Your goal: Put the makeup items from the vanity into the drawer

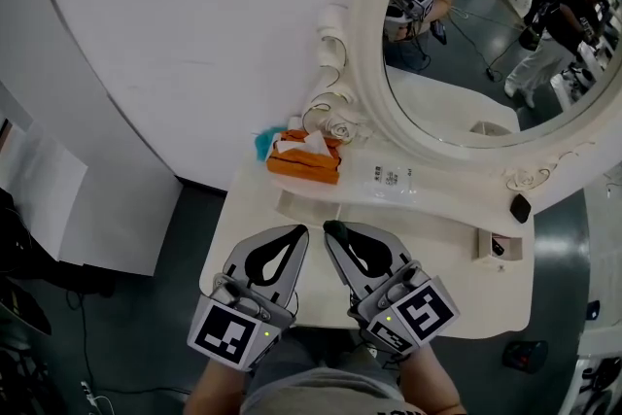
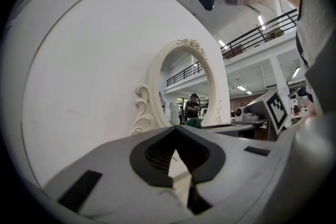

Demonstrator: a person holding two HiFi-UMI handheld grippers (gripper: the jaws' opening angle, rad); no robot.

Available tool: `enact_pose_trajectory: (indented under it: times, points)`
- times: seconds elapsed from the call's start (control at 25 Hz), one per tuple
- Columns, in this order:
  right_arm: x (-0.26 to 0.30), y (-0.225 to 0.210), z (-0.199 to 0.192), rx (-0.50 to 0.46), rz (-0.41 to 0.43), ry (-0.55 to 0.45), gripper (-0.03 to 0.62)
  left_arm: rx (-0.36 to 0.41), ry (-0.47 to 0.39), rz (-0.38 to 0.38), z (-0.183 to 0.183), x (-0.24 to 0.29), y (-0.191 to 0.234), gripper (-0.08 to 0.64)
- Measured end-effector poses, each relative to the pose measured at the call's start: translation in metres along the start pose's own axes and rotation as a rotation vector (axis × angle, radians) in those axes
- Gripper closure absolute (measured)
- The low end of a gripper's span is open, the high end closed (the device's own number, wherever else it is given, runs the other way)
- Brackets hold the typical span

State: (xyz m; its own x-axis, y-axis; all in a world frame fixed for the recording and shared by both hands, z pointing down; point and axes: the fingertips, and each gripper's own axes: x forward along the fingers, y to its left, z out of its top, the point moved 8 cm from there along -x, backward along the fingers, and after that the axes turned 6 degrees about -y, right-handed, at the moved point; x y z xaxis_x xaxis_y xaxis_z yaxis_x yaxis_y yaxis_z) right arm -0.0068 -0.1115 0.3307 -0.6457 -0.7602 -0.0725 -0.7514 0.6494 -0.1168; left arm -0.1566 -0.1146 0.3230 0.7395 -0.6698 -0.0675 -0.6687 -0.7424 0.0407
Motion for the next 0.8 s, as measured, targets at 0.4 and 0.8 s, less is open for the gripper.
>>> enact_pose_trajectory:
  times: [0.4,0.8]
  points:
    - [0.020,-0.016,-0.027,0.008,-0.033,0.067,0.534,-0.039,0.073,-0.014,-0.016,0.005,0.017,0.541]
    - [0.034,-0.032,-0.059,0.013,-0.065,0.160,0.534,-0.063,0.114,-0.001,-0.031,0.007,0.033,0.541]
